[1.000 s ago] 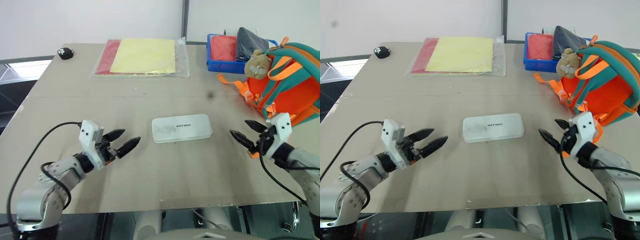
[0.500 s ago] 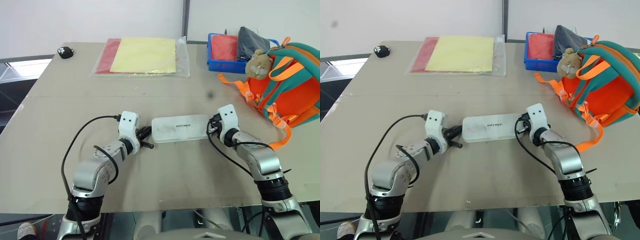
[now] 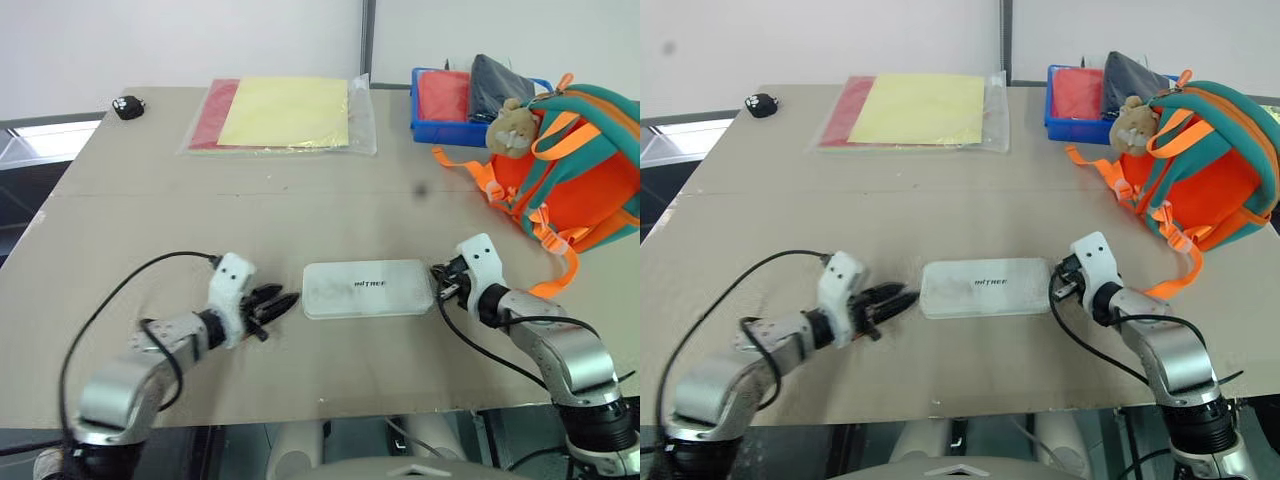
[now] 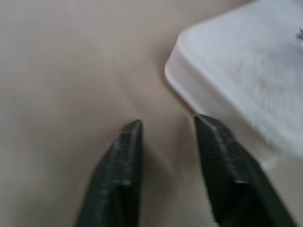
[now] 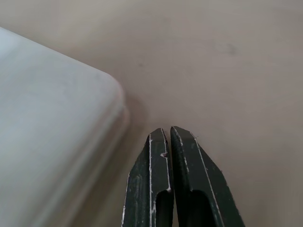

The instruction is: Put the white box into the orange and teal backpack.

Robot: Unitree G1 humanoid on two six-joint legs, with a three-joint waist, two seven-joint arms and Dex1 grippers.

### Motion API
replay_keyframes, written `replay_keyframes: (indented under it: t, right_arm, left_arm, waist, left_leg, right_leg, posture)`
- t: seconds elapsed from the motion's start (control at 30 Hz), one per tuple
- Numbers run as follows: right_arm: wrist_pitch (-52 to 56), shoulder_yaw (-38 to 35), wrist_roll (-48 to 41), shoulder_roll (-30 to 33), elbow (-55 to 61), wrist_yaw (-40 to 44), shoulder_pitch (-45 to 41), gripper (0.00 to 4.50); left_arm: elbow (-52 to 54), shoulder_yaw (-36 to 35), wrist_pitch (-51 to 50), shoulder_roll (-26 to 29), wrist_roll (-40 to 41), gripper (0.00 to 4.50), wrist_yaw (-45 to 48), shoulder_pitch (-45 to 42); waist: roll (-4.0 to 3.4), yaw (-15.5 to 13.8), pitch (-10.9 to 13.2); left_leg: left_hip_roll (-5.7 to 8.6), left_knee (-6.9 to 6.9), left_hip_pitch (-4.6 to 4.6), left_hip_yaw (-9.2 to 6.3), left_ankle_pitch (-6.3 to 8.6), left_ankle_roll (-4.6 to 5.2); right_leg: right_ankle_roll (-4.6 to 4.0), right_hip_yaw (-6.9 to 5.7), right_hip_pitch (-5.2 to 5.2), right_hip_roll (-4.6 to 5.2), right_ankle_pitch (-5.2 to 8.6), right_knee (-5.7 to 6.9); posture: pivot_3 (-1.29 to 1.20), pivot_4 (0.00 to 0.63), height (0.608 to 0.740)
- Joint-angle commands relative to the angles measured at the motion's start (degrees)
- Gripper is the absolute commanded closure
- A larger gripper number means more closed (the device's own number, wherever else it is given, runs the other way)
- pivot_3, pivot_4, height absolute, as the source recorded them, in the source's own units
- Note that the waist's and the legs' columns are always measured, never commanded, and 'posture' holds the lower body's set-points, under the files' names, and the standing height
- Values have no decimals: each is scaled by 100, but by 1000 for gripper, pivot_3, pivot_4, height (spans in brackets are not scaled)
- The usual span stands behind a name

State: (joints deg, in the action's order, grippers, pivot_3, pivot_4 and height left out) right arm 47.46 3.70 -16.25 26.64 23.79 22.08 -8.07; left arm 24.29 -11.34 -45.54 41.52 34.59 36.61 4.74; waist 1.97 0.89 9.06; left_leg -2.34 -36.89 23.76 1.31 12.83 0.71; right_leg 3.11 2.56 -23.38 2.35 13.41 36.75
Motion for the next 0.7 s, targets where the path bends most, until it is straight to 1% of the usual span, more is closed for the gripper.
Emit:
replay_keyframes:
  t: [0.03,0.07,0.1,0.17,0.23,0.3,0.43,0.5,0.7]
  right_arm:
    - [-234,-49,-33,315,281,382,32,4500]
    - [-302,-11,-37,361,274,459,37,4500]
    - [-360,38,-38,389,259,525,30,4500]
    - [-423,113,-22,408,232,601,14,4500]
    - [-525,319,87,374,132,642,-67,4500]
    - [-606,545,217,387,22,695,-148,4500]
    - [-958,1255,738,389,-496,841,-483,4500]
    - [-1078,1375,816,210,-701,846,-638,4500]
    - [-1341,1594,1015,-411,-1222,853,-1112,4500]
  left_arm:
    - [-457,-702,-1239,712,1154,580,944,4]
    - [-593,-787,-1690,851,1499,278,1048,-94]
    - [-753,-853,-2172,905,1871,128,1043,-282]
    - [-980,-927,-2830,897,2341,128,956,-591]
    - [-1454,-905,-3566,627,2642,128,704,-1071]
    - [-1760,-827,-3886,348,2625,128,407,-1401]
    - [-2193,-704,-4280,-212,2513,128,28,-1895]
    - [-2341,-710,-4383,-345,2497,128,-13,-2034]
    - [-2580,-466,-4411,-791,2308,128,-155,-2314]
  waist:
    - [3,3,-2]
    - [0,7,0]
    - [-1,7,1]
    - [-2,-1,2]
    - [2,-6,2]
    - [5,-14,3]
    - [9,-6,-4]
    - [20,16,-15]
    - [17,8,-24]
  left_leg:
    - [-1,-1,1,-2,0,0]
    - [-2,-1,2,-2,0,0]
    - [-2,-1,2,0,0,0]
    - [0,1,5,0,0,0]
    - [2,0,10,-1,0,0]
    - [4,0,12,-2,0,0]
    - [6,-10,5,-7,0,0]
    - [6,-14,-6,-6,0,0]
    - [5,-19,-11,-11,-1,0]
  right_leg:
    - [0,-3,-1,0,0,1]
    - [0,-4,-6,-2,1,0]
    - [0,-3,-6,-1,1,1]
    - [2,-3,-7,0,2,0]
    - [5,-3,-6,0,1,-1]
    - [13,-3,-4,0,-4,-1]
    - [13,-4,4,-1,-5,6]
    - [5,-4,13,-1,-1,6]
    - [2,-4,18,-3,-3,10]
  posture:
    - [0,150,740]
    - [0,150,740]
    - [0,150,740]
    - [0,150,740]
    - [0,150,740]
    - [0,150,740]
    - [0,150,740]
    - [0,150,740]
    - [0,150,740]
